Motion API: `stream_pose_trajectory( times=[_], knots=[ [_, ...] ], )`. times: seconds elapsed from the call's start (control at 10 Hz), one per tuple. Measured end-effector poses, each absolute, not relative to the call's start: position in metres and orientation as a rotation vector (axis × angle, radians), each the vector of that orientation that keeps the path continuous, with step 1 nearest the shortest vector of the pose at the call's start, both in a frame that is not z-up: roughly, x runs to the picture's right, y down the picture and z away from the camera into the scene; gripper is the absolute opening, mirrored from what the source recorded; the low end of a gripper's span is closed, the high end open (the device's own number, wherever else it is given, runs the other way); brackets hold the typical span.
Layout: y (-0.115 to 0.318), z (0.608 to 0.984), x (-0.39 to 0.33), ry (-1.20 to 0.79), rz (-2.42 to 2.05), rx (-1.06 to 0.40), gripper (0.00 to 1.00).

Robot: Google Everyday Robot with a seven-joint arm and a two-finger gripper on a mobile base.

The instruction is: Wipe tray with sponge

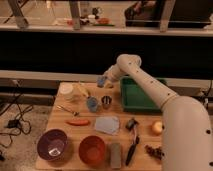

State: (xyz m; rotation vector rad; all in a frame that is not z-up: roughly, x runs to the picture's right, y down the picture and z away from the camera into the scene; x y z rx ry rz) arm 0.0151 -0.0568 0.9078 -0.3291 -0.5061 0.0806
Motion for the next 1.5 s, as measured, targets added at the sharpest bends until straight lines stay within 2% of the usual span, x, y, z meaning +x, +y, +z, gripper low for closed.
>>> stream_pose_trajectory(
  times=[0.7, 1.5],
  knots=[
    [-0.068, 0.900, 0.095, -0.470, 0.227, -0.238, 0.00],
    [-0.069, 0.902, 0.098, -0.461, 0.245, -0.234, 0.00]
  ],
)
